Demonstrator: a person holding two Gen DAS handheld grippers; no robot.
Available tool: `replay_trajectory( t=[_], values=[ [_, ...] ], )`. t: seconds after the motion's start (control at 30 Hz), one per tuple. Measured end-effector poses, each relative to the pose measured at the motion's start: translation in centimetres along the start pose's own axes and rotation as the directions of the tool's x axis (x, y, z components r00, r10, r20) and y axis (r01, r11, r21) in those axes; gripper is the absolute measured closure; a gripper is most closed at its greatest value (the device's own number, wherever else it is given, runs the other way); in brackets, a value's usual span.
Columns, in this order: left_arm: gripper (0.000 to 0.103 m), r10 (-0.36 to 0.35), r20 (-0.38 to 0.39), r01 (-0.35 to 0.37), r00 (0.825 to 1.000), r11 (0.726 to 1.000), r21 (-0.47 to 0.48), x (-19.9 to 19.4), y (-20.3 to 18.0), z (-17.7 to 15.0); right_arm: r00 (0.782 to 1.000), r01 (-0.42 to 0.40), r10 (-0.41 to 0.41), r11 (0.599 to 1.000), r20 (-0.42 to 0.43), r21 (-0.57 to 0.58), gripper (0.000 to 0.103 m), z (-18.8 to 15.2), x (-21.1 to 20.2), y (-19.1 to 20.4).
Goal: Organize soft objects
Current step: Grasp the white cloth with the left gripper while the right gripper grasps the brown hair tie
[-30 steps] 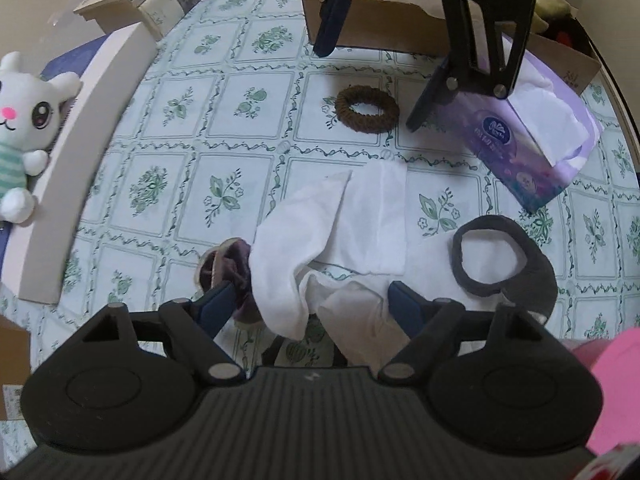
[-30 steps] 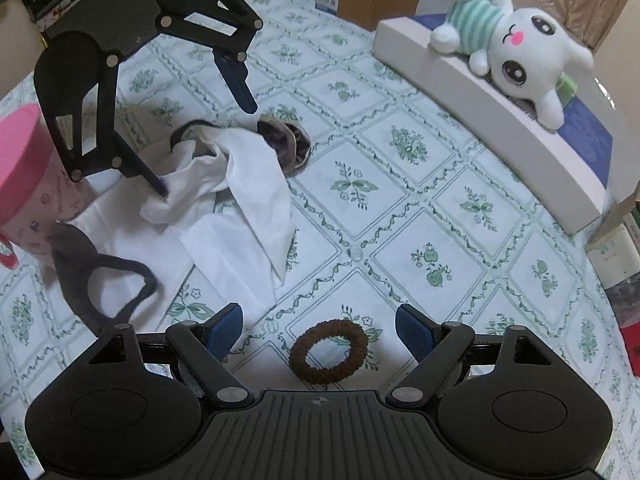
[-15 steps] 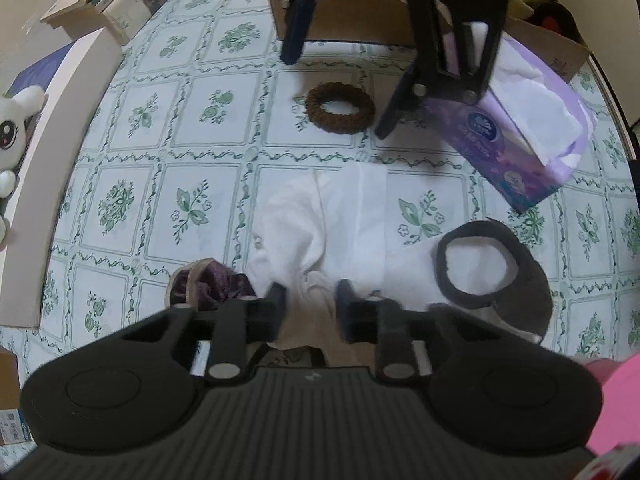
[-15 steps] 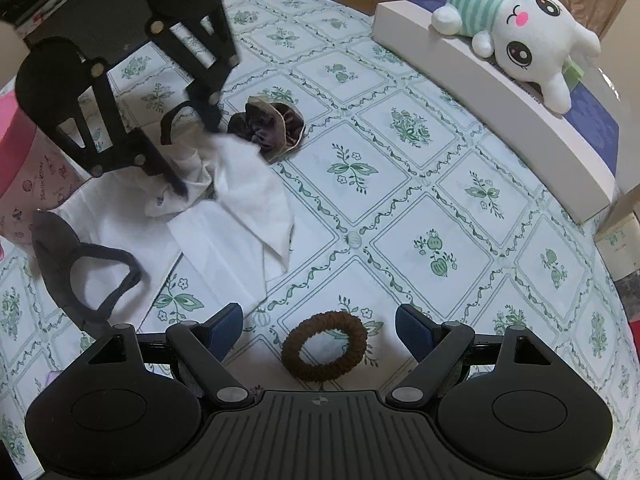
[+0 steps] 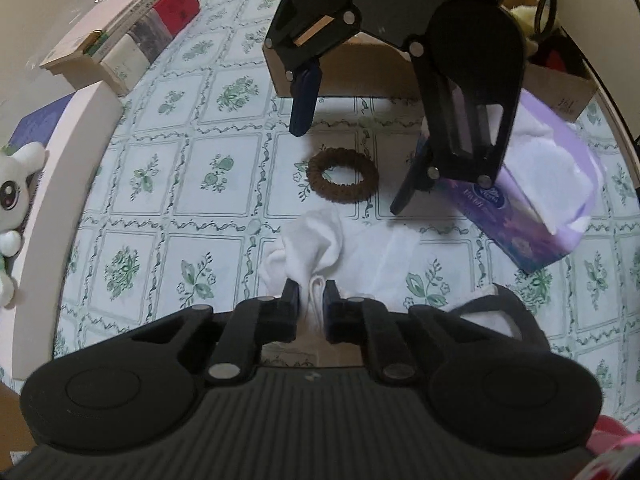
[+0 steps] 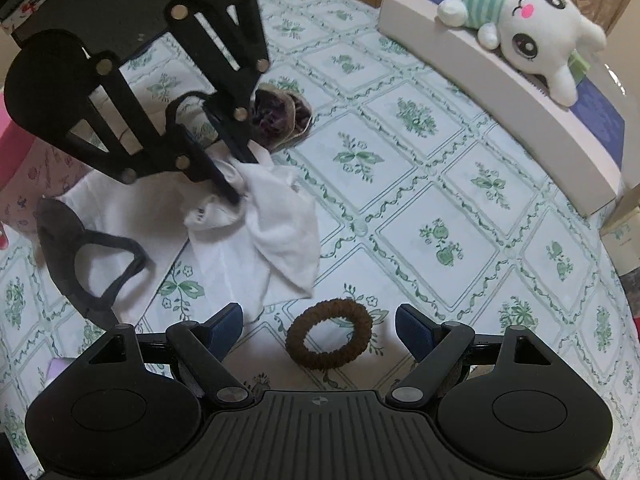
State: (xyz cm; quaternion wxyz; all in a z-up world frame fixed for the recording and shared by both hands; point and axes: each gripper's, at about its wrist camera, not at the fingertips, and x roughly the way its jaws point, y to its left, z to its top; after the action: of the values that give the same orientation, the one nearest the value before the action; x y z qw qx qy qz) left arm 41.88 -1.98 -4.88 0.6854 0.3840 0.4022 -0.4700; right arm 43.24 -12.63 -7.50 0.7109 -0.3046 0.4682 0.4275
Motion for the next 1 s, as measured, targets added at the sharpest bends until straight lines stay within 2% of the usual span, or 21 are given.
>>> replay_trajectory(
  t=[0.17, 0.43, 0.5, 0.67, 0.77, 1.0],
  values=[
    [0.092, 0.010, -0.007, -0.010, 1.000, 1.000, 0.004, 0.6, -0.1, -0.1, 0.999, 0.010, -0.010, 1.000, -0.036, -0.005, 0.021, 0.0, 1.3, 0.1],
    [0.092, 0.027, -0.015, -0.027, 1.000, 1.000, -0.015, 0.4, 0.0, 0.1, 0.998, 0.002, 0.001, 0.999, -0.061, 0.053, 0.055, 0.0, 2.5, -0.7],
    [0.092, 0.037, -0.019, -0.038, 0.999, 0.999, -0.021, 0.2, -0.1, 0.2, 0.999, 0.018, -0.016, 0.998, -0.044, 0.052, 0.087, 0.0, 2.0, -0.6],
    [0.093, 0.074, -0.001, -0.074, 0.997, 0.996, -0.049, -1.4, -0.3, 0.6, 0.993, 0.098, -0.100, 0.994, 0.060, 0.038, 0.087, -0.1, -0.8, 0.2],
    [0.093, 0.124, 0.015, -0.123, 0.992, 0.990, -0.073, -3.1, -0.5, 1.3, 0.983, 0.132, -0.139, 0.989, 0.122, 0.060, 0.087, 0.1, -3.1, 0.6],
    [0.093, 0.266, 0.013, -0.260, 0.964, 0.951, -0.170, -7.9, -0.8, 3.0, 0.944, 0.222, -0.246, 0.967, 0.219, 0.127, 0.087, 0.6, -8.7, 2.9]
  ],
)
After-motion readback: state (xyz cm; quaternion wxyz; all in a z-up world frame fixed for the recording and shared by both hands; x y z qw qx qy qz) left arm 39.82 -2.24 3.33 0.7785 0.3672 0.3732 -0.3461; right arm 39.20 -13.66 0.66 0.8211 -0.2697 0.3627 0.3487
